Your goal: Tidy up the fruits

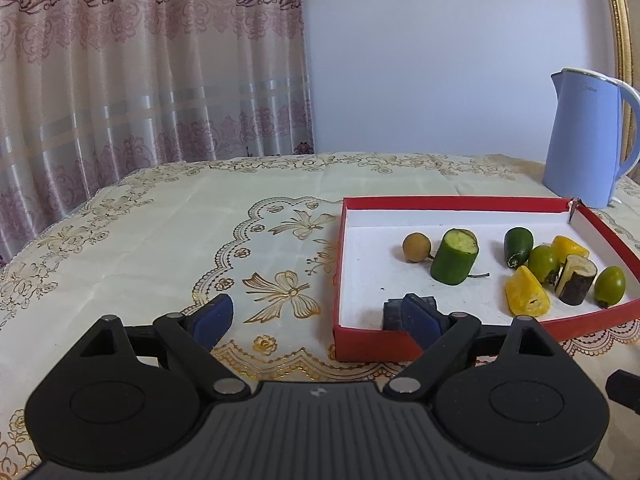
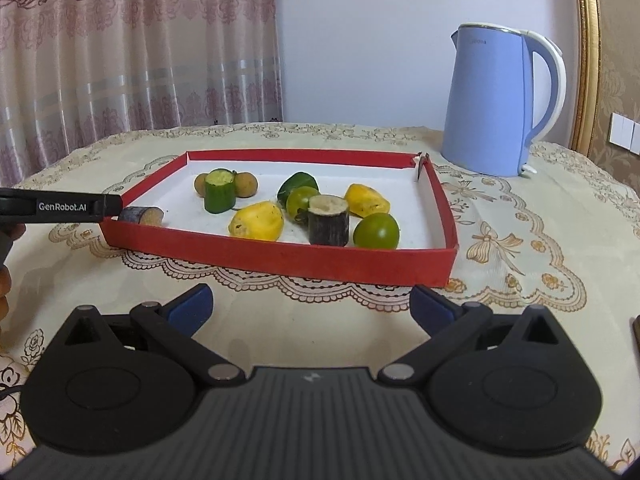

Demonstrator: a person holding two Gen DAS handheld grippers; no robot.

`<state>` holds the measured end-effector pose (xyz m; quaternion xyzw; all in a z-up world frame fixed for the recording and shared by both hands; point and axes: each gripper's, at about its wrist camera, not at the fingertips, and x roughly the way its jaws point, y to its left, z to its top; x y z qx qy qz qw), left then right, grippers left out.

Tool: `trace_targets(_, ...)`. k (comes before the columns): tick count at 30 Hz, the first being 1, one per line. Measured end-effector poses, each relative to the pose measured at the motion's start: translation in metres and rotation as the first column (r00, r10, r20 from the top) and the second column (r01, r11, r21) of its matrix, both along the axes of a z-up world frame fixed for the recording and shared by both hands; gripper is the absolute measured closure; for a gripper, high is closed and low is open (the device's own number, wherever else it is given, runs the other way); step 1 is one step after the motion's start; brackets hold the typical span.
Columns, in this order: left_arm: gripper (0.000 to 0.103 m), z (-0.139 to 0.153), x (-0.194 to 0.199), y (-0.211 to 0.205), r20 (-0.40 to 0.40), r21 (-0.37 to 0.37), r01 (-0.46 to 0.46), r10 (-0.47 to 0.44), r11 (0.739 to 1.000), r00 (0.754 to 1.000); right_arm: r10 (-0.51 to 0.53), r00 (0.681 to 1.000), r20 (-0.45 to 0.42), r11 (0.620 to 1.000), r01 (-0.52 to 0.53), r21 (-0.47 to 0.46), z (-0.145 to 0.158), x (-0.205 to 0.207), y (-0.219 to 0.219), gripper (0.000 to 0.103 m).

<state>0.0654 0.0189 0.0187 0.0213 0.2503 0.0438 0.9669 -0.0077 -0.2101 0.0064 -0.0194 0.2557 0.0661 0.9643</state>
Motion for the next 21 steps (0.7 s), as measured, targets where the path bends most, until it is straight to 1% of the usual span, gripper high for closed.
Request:
trace_targets(4,0.011,-0.0006,-0.0007,-0.0002,-0.003,-0.003,0.008,-0.008,1.000,1.000,-0.005,1.000,0.003,1.000,0.005,-0.013,0.0000,0.0001,0.0017,0.000)
trace_targets(21,0.011,-0.0035,0.0018,0.0010,-0.024,-0.014,0.017,-0.017,1.000,1.000,-0.001,1.000,-0.005,1.000,0.001,0.004,-0.0006,0.0014,-0.0009,0.000)
